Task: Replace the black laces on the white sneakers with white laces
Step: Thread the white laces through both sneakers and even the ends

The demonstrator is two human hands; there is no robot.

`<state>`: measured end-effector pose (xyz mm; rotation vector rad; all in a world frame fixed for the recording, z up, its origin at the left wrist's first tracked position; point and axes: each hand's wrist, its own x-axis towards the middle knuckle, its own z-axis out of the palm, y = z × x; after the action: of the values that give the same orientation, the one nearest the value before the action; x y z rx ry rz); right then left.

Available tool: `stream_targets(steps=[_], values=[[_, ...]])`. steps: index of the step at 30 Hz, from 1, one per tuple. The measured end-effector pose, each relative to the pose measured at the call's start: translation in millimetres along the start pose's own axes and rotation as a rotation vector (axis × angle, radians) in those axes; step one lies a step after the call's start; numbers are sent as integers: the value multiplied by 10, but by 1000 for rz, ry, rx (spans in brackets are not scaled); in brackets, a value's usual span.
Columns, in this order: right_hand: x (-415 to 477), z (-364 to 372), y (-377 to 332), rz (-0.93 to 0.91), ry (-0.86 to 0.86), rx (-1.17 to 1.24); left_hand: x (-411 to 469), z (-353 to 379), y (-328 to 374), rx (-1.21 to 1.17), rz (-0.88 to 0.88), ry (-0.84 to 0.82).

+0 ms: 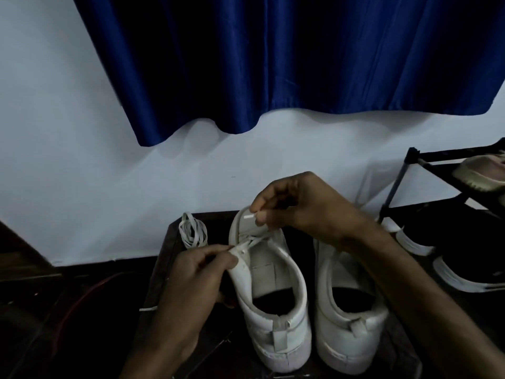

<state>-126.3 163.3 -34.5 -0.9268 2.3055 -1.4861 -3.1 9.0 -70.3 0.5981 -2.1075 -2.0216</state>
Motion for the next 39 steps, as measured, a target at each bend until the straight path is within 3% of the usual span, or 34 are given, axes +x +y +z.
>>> stream_targets(steps=[9,23,30,35,39], values=[[3,207,1,-33,-79,-456,43,-36,-108,-63,-11,-2],[-36,272,-86,-19,-190,-627,56,-56,-171,-92,12,-7],[-74,328,-83,-70,-146,-824,11,-22,-186,-110,102,-84],[-119,254,2,-62,-123,-567,80,0,-290,-86,121,-73],[-106,199,85,7,-169,-368,157,78,-367,12,246,39]])
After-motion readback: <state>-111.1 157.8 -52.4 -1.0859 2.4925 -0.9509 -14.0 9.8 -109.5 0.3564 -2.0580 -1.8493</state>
